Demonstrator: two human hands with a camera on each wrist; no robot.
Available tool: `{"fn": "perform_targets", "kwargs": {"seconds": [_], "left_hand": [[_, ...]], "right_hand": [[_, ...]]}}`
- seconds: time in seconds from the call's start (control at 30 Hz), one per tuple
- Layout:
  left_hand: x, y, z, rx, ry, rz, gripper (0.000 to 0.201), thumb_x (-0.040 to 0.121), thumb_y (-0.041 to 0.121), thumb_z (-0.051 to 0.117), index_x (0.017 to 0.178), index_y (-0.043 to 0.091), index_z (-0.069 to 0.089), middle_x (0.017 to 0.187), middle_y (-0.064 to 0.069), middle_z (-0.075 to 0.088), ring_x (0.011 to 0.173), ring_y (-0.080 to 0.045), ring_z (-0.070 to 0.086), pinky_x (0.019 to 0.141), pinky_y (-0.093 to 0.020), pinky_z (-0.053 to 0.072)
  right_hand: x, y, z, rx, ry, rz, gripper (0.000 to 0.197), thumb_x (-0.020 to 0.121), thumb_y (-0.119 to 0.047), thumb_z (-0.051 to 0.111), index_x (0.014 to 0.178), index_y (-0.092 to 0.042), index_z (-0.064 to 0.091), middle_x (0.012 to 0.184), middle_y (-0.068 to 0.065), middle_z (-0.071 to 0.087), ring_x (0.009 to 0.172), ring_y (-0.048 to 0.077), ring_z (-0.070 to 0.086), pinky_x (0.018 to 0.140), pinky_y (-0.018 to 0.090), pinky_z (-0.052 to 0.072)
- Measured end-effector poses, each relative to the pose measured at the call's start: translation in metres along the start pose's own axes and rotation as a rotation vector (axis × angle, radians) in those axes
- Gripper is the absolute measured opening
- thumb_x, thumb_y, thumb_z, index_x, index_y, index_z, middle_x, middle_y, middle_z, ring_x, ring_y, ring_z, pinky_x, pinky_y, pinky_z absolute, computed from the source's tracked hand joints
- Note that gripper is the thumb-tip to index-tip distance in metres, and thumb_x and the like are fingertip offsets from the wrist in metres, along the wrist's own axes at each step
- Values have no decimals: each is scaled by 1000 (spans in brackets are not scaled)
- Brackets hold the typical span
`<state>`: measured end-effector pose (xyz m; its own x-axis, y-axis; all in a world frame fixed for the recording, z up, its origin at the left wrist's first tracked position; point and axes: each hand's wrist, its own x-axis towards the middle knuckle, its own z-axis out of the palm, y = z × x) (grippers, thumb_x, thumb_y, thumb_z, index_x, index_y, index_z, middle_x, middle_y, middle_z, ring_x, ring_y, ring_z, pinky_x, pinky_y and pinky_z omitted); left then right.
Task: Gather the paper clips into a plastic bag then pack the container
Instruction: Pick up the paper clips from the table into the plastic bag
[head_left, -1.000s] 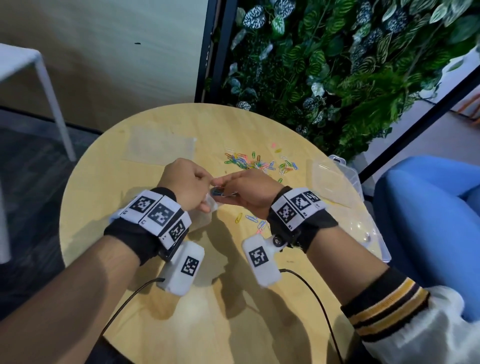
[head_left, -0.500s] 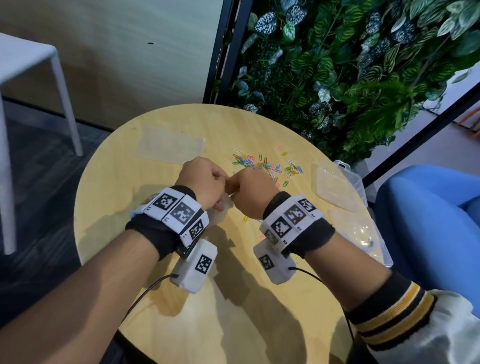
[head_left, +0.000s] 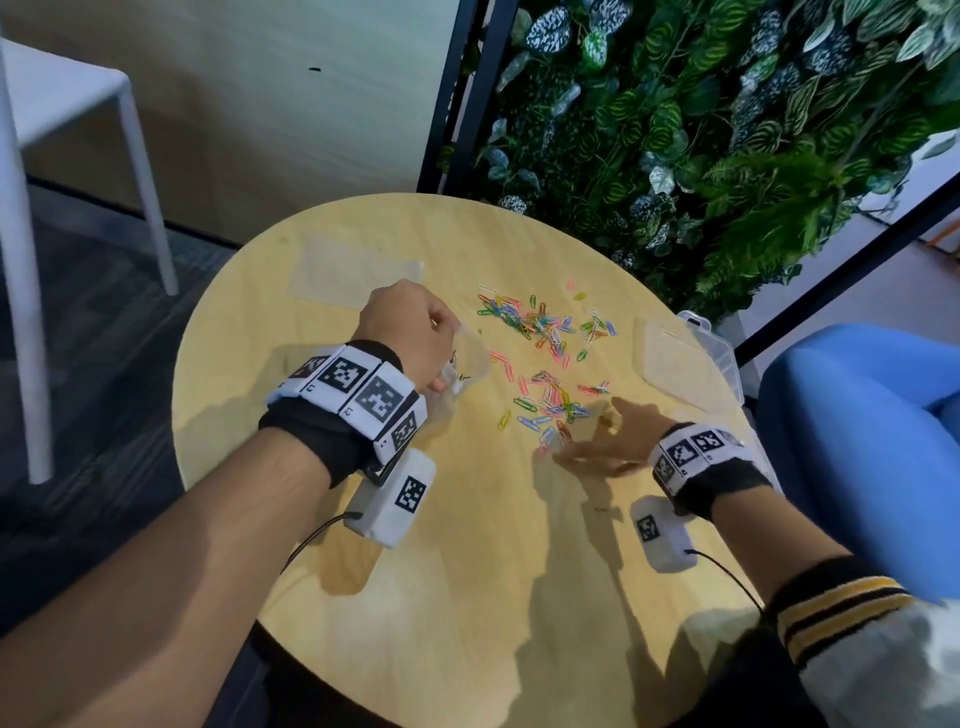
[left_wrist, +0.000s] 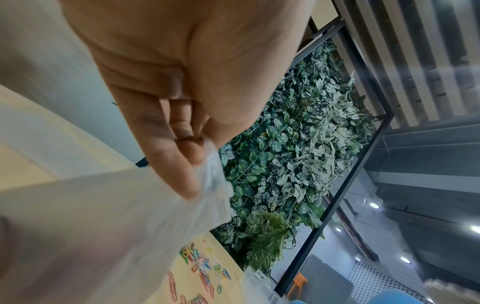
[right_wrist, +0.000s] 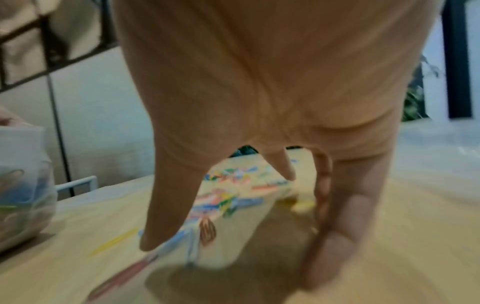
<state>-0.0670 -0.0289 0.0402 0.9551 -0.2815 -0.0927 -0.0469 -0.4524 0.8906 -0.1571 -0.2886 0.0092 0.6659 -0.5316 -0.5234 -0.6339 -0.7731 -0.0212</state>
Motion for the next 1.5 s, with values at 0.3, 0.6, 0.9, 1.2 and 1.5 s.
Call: {"fn": "perform_targets", "kwargs": {"seconds": [0.3,0.6,0.9,1.2,1.5], "left_hand": [[0,-3,5,72,-9,40,24,97,11,52,88,15,75,69,-2,70,51,-23,70,62,-39,62],[6,-9,12,119,-13,62,22,96,15,57,84,17,75,66,1,66,46,-19,68,59,-34,61],[6,-10,18,-8,-66,22,16,95,16,62,85,18,74,77,0,72,45,-15,67,42,-16,50],[11,3,46,-149,-89,17,21,97,14,55,90,14,74,82,-10,75,53,-25,72,65,-42,62],[14,10,55,-95,-82,98,24,100,13,51,93,6,73,87,-15,73,49,-16,70,65,-44,61]], "right_hand": [[22,-42,28,94,144,-229,108,65,-65,76,152,-31,21,141,7,27,125,31,46,103,40,42],[31,-65,35,32,423,-369,18,88,-12,61,97,-15,76,94,5,69,83,20,61,84,30,54],[32,-30,12,993,278,-61,7,80,-14,77,84,-8,79,84,6,75,67,12,67,61,17,55],[-15,-58,-30,1605,-272,-369,24,91,3,59,114,8,63,88,7,70,72,8,70,67,12,55],[-6,-88,-33,923,-77,-385,17,85,2,65,76,-9,74,66,3,70,65,16,70,80,30,60]]}}
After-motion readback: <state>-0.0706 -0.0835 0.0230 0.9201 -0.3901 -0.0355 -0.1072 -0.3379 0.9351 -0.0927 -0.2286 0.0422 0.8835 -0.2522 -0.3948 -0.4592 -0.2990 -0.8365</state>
